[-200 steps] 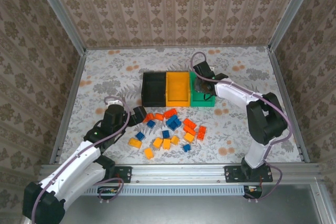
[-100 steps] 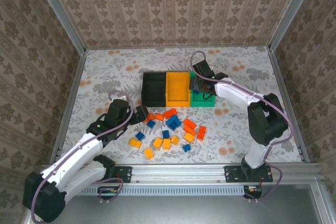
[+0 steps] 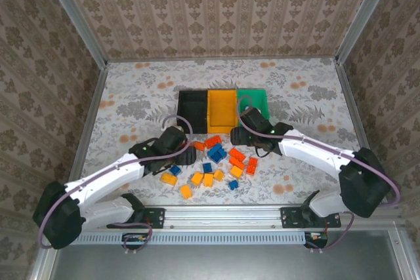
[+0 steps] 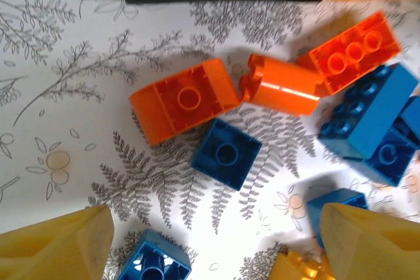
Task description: Sort the legos into containers by color
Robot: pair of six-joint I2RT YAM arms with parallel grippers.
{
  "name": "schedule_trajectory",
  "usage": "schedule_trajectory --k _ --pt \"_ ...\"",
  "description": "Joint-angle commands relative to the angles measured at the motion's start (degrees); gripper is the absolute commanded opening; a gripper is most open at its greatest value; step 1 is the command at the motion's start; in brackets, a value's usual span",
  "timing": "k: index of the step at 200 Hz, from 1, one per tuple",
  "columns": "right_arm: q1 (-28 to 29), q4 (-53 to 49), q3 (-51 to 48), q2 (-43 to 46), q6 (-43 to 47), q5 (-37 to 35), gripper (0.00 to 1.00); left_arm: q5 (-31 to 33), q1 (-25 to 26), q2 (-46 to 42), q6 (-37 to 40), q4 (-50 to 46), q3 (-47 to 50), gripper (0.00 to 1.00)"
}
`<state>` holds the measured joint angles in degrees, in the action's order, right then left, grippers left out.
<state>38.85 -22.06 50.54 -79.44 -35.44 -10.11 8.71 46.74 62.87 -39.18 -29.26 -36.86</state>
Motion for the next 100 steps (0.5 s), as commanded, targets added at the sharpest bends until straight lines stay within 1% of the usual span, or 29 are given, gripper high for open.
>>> schedule_trajectory --k 1,36,64,100 --pt "0.3 0.9 -1.9 4.2 -2.2 -1.9 0.77 3.7 1.9 2.7 -0.3 -6.7 -0.4 0.83" --pt "0.3 0.4 -2.9 6.3 -2.1 -3.4 0.77 4.2 3.1 6.1 -2.3 -7.0 1.0 0.82" --pt "0.2 0.3 -3.4 7.1 -2.3 -4.1 0.77 4.7 3.2 6.5 -1.9 -4.0 3.2 0.82" --pt "0.3 -0.4 -4.0 8.3 -2.4 -5.5 0.77 4.4 3.1 9.4 -2.9 -2.9 4.6 0.77"
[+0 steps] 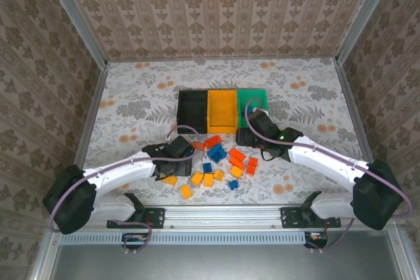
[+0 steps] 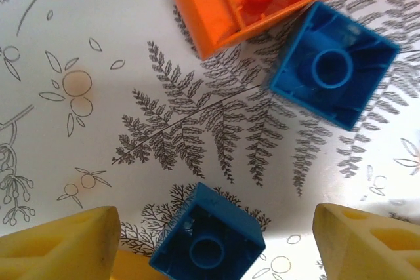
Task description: Sort the legos into containers by color
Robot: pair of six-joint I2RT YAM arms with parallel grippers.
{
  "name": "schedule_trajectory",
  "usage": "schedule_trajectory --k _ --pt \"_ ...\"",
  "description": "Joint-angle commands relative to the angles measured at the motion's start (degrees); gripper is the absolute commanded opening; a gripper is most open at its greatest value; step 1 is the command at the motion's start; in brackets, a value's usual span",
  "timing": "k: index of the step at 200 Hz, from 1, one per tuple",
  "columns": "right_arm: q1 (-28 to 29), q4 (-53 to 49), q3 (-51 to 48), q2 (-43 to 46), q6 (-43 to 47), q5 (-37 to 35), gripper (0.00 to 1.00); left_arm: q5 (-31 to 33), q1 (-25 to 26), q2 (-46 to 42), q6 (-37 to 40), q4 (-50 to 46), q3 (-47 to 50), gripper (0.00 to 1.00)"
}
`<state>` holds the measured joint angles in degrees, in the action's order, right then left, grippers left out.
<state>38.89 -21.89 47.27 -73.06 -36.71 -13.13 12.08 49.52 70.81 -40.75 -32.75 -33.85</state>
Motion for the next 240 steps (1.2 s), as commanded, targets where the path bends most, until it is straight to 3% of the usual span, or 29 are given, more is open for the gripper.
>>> schedule_trajectory --k 1,54,125,160,199,240 --pt "0.2 -0.6 -0.7 2.0 -1.1 -2.5 0.77 1.0 0.3 1.5 -1.3 0.7 1.6 0.77" --pt "0.2 -1.2 -0.5 2.9 -1.1 -4.0 0.77 0.3 0.3 2.9 -1.0 3.4 3.0 0.66" --pt "0.1 -1.9 -1.0 4.1 -1.7 -5.1 0.77 -0.1 0.4 2.4 0.7 5.1 2.6 0.42" --pt "-0.3 -2.2 -1.7 5.8 -2.6 -6.6 0.77 -0.7 1.3 0.6 1.2 3.3 0.7 0.37" --pt "-1.7 -3.8 -3.9 10.0 -4.3 -9.1 0.78 -0.6 3.3 0.5 2.7 1.8 -7.6 0.34" --pt "-4.3 -6.0 -8.0 16.8 -6.8 -11.0 0.78 -2.5 3.9 12.7 8.4 6.6 -25.4 0.33"
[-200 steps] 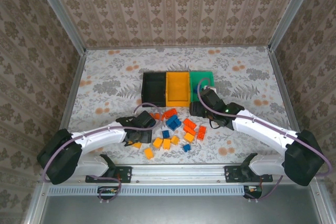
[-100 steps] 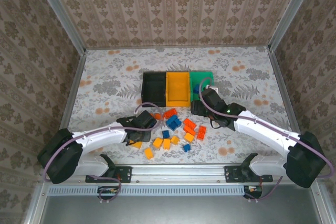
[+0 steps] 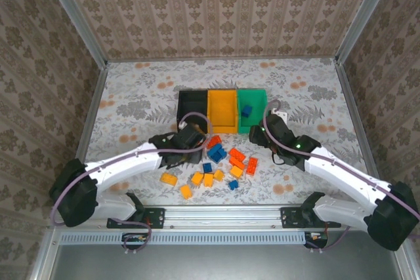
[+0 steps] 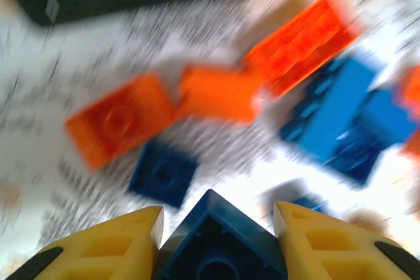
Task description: Sort the legos into containers by color
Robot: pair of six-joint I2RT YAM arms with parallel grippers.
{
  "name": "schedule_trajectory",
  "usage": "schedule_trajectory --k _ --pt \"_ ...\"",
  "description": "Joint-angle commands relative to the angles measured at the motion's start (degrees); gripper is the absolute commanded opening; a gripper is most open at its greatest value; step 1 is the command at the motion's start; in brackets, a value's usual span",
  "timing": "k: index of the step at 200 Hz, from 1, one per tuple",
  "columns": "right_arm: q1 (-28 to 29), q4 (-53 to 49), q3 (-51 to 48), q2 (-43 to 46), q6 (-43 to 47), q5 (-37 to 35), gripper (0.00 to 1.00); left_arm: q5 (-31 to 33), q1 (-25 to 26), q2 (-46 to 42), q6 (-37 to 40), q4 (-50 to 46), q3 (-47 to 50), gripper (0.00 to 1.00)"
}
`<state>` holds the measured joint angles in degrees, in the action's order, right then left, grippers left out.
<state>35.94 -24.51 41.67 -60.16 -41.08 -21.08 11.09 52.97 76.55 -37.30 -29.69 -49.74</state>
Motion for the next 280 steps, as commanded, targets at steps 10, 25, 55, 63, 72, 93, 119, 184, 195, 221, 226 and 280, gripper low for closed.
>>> schedule_trajectory --k 10,25,55,63,72,93,119,184,195,221,226,280 --pt "-1.9 -4.1 -3.2 5.4 -2.7 -3.1 0.78 -2.5 0.5 11.6 6.7 4.4 -15.3 0.33" --pt "-2.5 -5.3 -3.8 6.9 -2.7 -3.1 0.78 -3.6 0.5 18.8 9.0 4.5 -24.7 0.32" --pt "-3.1 -8.4 -4.3 9.2 -2.5 -3.1 0.78 -4.8 0.3 32.0 13.2 2.3 -42.0 0.32" --pt "-3.3 -8.6 -4.4 9.7 -2.4 -3.0 0.78 -5.0 0.1 35.4 13.8 0.8 -46.6 0.32" --pt "-3.4 -8.9 -4.6 10.4 -2.3 -2.8 0.78 -5.4 -0.4 38.8 14.2 -0.2 -50.7 0.32" --pt "-3.7 -9.2 -4.8 11.2 -2.2 -2.5 0.78 -6.5 -1.3 45.0 14.6 -2.0 -58.2 0.32" --pt "-3.9 -8.9 -4.6 11.4 -1.6 -1.5 0.80 -7.6 -1.8 50.2 14.6 -4.0 -64.5 0.47" --pt "-4.0 -6.7 -4.9 8.5 -0.3 4.3 0.83 -8.5 -2.5 39.8 12.2 1.4 -59.8 0.85" --pt "-4.0 -5.0 -5.2 7.0 0.7 7.7 0.83 -8.8 -2.7 34.7 11.4 4.5 -54.4 0.94" --pt "-2.9 -0.1 -6.3 2.3 3.0 14.9 0.83 -9.4 -2.7 22.0 8.9 11.1 -39.1 1.00" --pt "-2.4 0.7 -6.2 1.0 3.6 15.7 0.83 -9.7 -2.7 19.5 8.3 12.2 -36.4 1.00" --pt "7.3 3.8 -1.3 -11.4 7.2 16.8 0.78 -3.1 0.1 -5.1 2.2 15.4 -5.5 1.00"
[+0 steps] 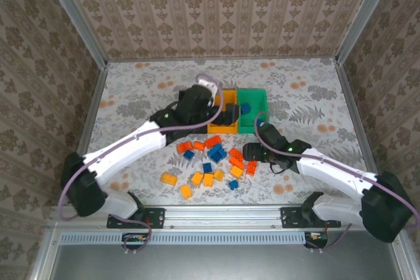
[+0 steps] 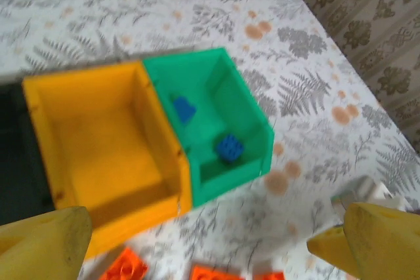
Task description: Sort the legos into containers by color
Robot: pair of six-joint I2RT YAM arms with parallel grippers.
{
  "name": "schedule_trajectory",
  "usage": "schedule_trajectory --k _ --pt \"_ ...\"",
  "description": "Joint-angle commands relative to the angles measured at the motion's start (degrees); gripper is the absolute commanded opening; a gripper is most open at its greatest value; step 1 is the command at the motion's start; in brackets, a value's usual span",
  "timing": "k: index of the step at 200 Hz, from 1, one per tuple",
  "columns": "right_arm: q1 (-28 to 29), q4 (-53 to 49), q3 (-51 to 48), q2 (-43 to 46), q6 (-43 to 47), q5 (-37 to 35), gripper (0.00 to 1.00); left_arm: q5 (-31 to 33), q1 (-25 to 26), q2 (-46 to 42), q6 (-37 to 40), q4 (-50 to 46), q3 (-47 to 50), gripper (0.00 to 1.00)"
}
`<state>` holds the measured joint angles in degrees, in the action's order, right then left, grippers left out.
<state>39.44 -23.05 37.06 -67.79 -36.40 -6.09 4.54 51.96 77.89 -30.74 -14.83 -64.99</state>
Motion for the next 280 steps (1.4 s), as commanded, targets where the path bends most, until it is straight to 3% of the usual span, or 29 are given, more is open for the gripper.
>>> schedule_trajectory --k 1,61,140,186,248,280 --pt "3.9 2.3 3.4 -3.9 2.6 1.8 0.78 3.5 1.1 -7.0 -4.5 0.5 10.3 1.00" --pt "9.5 1.4 8.0 -11.6 5.3 -1.0 0.54 7.7 1.1 -24.9 -10.7 -5.1 25.5 1.00" --pt "11.8 -3.3 13.0 -21.9 5.2 -5.0 0.41 9.4 -0.1 -27.6 -11.6 -8.4 27.6 1.00" --pt "12.1 -4.6 12.8 -23.7 4.3 -6.9 0.35 9.3 -0.8 -27.6 -11.3 -8.4 27.8 1.00" --pt "12.1 -7.2 13.6 -24.0 2.4 -10.0 0.39 8.8 -1.2 -27.2 -11.7 -8.3 28.1 1.00" --pt "12.1 -5.8 13.0 -23.3 2.9 -7.3 0.36 8.8 -1.5 -26.8 -11.7 -8.3 28.4 1.00"
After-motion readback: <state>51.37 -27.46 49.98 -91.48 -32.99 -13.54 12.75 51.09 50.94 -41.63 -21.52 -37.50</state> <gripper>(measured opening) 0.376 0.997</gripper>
